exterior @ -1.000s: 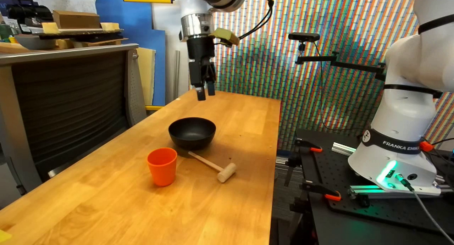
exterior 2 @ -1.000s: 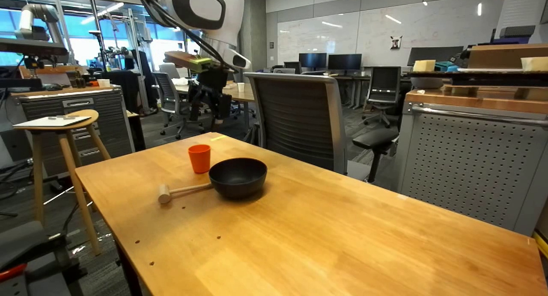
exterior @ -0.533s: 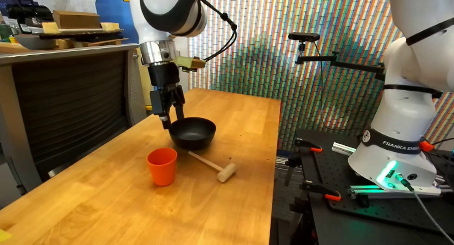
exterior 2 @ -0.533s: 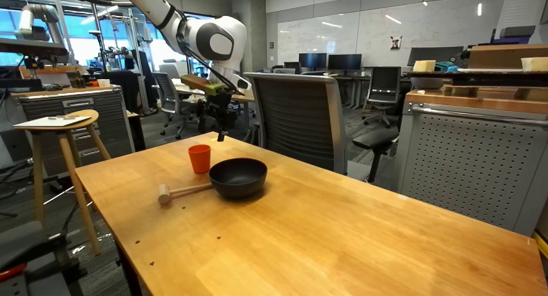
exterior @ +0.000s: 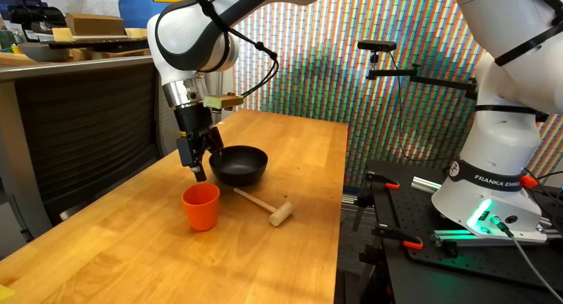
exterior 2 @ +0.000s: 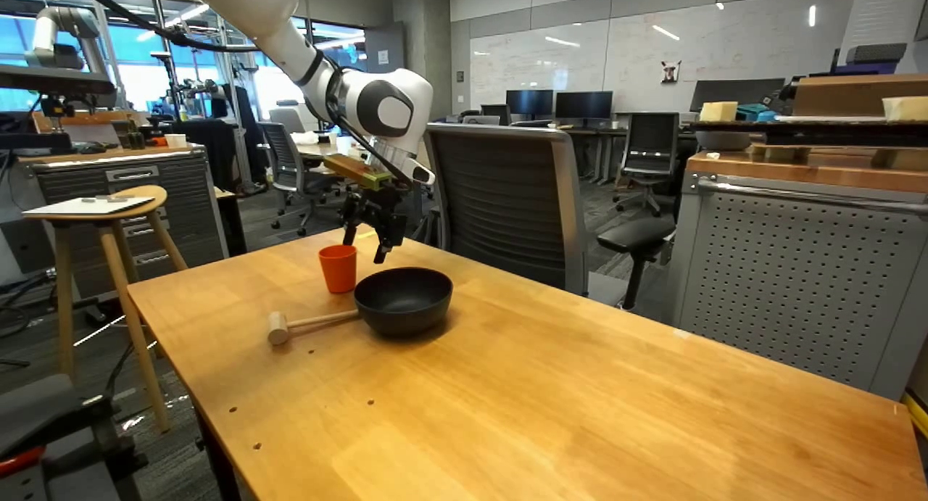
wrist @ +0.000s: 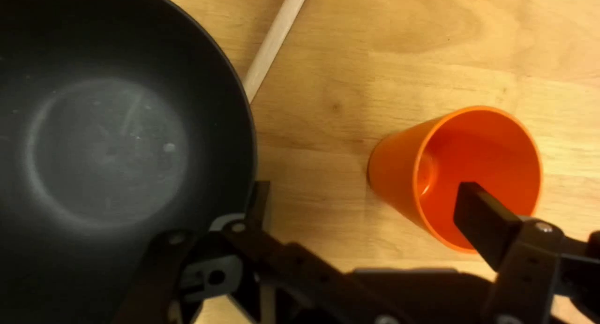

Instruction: Put the orange cup in the black bowl

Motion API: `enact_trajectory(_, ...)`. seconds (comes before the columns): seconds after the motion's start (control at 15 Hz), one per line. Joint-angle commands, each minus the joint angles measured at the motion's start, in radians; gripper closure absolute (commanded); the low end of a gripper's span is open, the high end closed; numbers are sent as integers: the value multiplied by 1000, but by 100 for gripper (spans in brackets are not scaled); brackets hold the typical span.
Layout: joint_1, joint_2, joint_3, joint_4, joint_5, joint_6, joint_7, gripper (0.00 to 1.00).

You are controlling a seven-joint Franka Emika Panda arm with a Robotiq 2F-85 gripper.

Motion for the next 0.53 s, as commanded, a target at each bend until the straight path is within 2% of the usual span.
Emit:
enact_trajectory(0.0,0,63,23,106,17,-88,30,0)
enact_trajectory(0.27,11,81,40,123,26,-134,41,0)
enact_trajectory(0.33,15,81,41,116,20,-123,36,25)
enact_trajectory(0.4,16,82,41,110,20,-113,36,25)
enact_trajectory(0.47,18,82,40,104,18,-106,34,34)
